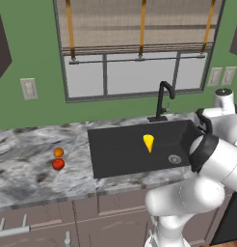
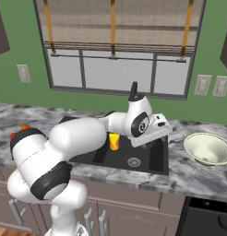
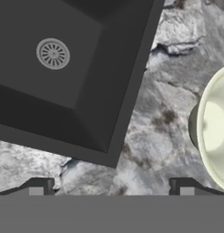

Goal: Remove the tangerine and tomato from the sink. Then move the bowl and cup from the counter to the sink for washing.

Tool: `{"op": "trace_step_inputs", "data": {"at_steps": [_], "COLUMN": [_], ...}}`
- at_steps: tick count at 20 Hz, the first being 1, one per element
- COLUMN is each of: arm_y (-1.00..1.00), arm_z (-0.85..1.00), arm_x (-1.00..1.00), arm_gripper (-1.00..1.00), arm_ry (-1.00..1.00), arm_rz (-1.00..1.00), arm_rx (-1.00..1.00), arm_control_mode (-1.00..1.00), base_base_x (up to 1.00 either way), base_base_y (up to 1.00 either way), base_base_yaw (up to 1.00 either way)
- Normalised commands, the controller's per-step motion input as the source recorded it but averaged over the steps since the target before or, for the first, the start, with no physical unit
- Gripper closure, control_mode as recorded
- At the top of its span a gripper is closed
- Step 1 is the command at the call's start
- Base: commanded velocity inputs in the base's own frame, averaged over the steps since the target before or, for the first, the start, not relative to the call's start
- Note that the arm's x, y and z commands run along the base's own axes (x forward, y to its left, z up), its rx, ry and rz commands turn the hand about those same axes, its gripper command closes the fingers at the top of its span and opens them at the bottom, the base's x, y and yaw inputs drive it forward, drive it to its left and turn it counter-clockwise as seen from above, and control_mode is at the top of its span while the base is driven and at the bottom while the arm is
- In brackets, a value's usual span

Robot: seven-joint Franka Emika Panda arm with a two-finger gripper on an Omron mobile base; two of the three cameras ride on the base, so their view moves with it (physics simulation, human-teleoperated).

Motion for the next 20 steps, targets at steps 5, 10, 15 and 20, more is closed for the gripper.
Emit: {"op": "trace_step_inputs", "data": {"at_steps": [5,10,15,20], "arm_y": [-0.36,-0.35,-0.32,-0.30], "arm_z": [-0.02,-0.01,-0.03,-0.11], "arm_x": [0.00,0.03,0.06,0.23], "arm_gripper": [-1.00,-1.00,-1.00,-1.00], "arm_ry": [0.00,0.00,0.00,0.00], "arm_rz": [0.01,0.00,0.00,0.00], "arm_rx": [0.00,0.00,0.00,0.00], "arm_control_mode": [-1.00,-1.00,-1.00,-1.00], "base_base_x": [0.00,0.00,0.00,0.00], "base_base_y": [0.00,0.00,0.00,0.00], "base_base_yaw": [0.00,0.00,0.00,0.00]}}
